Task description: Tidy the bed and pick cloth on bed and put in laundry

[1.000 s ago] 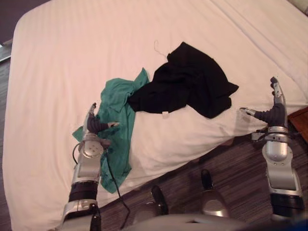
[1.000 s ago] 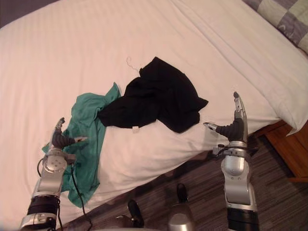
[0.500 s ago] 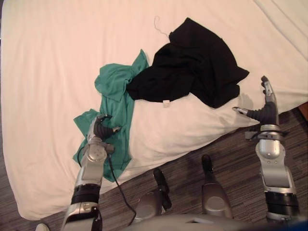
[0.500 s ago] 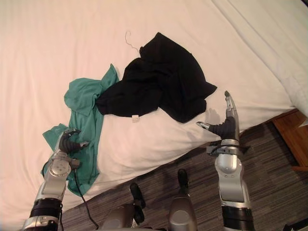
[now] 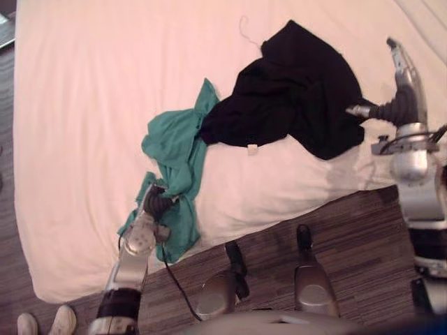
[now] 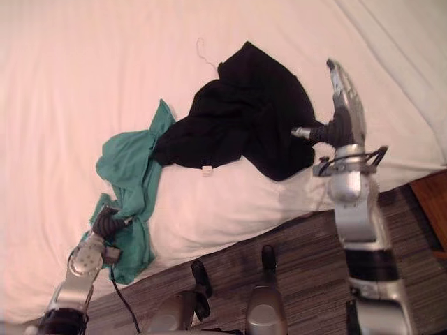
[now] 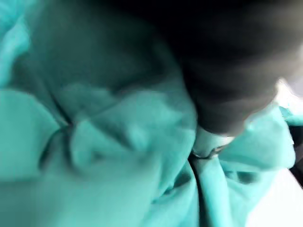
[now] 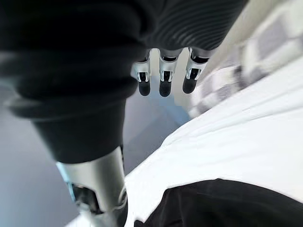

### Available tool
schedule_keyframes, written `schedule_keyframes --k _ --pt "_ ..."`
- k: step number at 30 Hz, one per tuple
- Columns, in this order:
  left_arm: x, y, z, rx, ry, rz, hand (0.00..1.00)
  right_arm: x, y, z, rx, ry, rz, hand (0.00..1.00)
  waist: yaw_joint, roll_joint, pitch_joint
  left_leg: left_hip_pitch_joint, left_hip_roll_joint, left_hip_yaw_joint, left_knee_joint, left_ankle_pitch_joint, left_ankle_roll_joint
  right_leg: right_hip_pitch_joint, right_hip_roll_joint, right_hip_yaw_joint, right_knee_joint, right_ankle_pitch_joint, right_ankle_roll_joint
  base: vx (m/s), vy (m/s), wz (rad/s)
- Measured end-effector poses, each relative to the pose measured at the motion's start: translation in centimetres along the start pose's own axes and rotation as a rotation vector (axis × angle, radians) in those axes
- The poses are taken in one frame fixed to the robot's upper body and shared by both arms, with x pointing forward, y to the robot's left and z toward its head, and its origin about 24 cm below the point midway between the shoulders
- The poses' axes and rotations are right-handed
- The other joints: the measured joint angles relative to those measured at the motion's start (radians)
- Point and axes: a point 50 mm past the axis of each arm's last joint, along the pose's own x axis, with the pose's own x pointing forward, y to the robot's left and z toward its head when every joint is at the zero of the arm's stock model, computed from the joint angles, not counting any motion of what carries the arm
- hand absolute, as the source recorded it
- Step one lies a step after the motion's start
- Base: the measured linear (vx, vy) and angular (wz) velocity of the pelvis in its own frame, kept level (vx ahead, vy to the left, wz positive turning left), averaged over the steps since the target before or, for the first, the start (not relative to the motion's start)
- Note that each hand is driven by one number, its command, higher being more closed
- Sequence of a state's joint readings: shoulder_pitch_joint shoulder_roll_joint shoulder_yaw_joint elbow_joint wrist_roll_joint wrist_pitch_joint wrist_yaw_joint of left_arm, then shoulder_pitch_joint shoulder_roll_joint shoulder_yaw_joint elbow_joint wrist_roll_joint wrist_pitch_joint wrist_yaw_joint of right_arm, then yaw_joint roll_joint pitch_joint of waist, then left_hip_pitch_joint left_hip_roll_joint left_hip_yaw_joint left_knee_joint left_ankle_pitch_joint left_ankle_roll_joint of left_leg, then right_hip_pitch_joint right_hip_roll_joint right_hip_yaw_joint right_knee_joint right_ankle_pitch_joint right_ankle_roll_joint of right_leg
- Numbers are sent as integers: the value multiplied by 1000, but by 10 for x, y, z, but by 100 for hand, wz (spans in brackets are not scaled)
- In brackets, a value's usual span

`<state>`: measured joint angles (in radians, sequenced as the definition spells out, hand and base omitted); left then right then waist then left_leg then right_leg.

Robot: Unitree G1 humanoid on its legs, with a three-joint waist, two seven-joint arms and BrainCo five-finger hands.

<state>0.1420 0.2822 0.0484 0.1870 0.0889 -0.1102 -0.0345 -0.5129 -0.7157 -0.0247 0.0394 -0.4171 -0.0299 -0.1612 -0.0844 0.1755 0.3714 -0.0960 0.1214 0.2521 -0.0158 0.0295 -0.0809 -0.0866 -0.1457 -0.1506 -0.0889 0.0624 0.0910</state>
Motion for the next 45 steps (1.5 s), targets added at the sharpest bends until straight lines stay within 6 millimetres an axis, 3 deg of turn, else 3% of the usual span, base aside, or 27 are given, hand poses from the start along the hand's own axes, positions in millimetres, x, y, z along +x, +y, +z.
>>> schedule_keyframes --k 6,9,13,16,17,20,22,23,24,25,26,27,28,29,31,34,39,41,44,45 --pt "-57 -59 -44 -348 179 -210 100 32 -9 -25 -190 70 79 0 59 51 43 -31 -7 -62 -30 47 4 -12 -4 -61 38 -28 -14 -69 0 38" --pt "-85 -85 -88 -444 407 -210 100 31 -6 -36 -202 119 107 0 92 54 45 -59 -6 -69 -52 59 6 -64 -5 -68 84 -49 -17 -46 16 14" --pt "-118 -89 -138 -459 708 -57 100 37 -2 -33 -226 120 116 0 104 45 52 -97 -14 -65 -55 81 10 -139 -31 -65 169 -78 -13 -12 12 7" --pt "-140 -96 -155 -404 847 -49 100 42 -2 -40 -230 159 119 0 113 29 63 -105 -24 -39 -54 101 6 -169 -46 -58 206 -94 -10 -35 1 -1" --pt "-146 -101 -158 -400 884 -57 100 44 -3 -44 -233 179 115 100 115 26 64 -126 -25 -40 -54 112 4 -196 -49 -57 225 -101 -15 -71 -3 8" --pt "-145 -107 -157 -399 890 -74 100 45 -4 -53 -234 226 117 100 130 10 74 -163 -26 -29 -54 147 -5 -250 -60 -56 275 -118 -28 -100 -13 15" --pt "-121 -109 -155 -381 888 -107 100 42 1 -59 -224 258 123 100 126 -24 92 -167 -50 41 -58 242 -8 -255 -97 -75 330 -146 -47 -193 9 41" --pt "-115 -102 -156 -366 886 -102 100 42 5 -60 -218 267 130 100 123 -32 91 -165 -55 53 -68 269 -3 -254 -103 -86 336 -152 -55 -203 -18 47" --pt "-101 -90 -154 -321 861 -88 100 39 15 -62 -199 291 151 100 114 -60 92 -167 -56 98 -65 275 14 -252 -124 -115 340 -152 -64 -99 -24 41" --pt "-84 -81 -149 -294 824 -68 100 40 24 -59 -166 305 159 100 98 -79 97 -170 -33 203 43 161 95 -251 -141 -131 353 -149 -64 -14 -17 43" --pt "-76 -78 -146 -291 807 -61 100 39 30 -58 -150 311 168 100 88 -87 94 -167 -17 242 103 110 109 -251 -154 -141 359 -149 -65 136 2 44" --pt "-71 -71 -144 -277 797 -42 100 35 38 -59 -130 330 181 100 67 -100 89 -145 22 293 187 45 103 -246 -172 -156 374 -147 -63 199 21 56" --pt "-64 -72 -140 -268 773 -41 100 29 41 -64 -118 359 186 100 47 -94 83 -104 54 304 199 24 84 -237 -182 -177 388 -147 -62 153 59 46" --pt "-62 -73 -139 -263 768 -40 100 26 43 -66 -110 370 186 100 47 -93 83 -94 51 287 185 24 69 -237 -183 -181 392 -145 -58 30 147 40" --pt "-51 -67 -133 -215 736 -52 100 4 56 -80 -49 460 199 100 42 -117 72 -81 22 263 123 22 55 -203 -176 -211 335 -109 -18 -46 184 37" --pt "-49 -65 -133 -177 735 -64 100 -25 76 -89 -1 522 249 100 43 -126 49 -47 11 223 56 33 38 -144 -162 -248 287 -93 -12 -37 87 35" --pt "-53 -64 -136 -163 757 -68 100 -81 111 -83 91 548 355 100 40 -128 -8 -5 15 204 4 47 17 -126 -139 -247 295 -99 -16 -32 -6 -2" --pt "-56 -66 -138 -141 769 -80 100 -125 125 -81 142 603 422 100 28 -132 -53 25 17 204 -23 53 11 -112 -130 -244 299 -109 -13 -5 -33 -9" --pt "-59 -65 -139 -141 778 -74 100 -171 132 -85 208 715 452 100 14 -141 -90 53 15 209 -44 55 8 -97 -125 -236 294 -109 -13 27 -4 -9" --pt "-59 -65 -140 -140 780 -74 100 -197 134 -88 230 791 472 100 9 -148 -103 70 14 210 -53 55 6 -83 -122 -235 289 -109 -13 29 8 -11"
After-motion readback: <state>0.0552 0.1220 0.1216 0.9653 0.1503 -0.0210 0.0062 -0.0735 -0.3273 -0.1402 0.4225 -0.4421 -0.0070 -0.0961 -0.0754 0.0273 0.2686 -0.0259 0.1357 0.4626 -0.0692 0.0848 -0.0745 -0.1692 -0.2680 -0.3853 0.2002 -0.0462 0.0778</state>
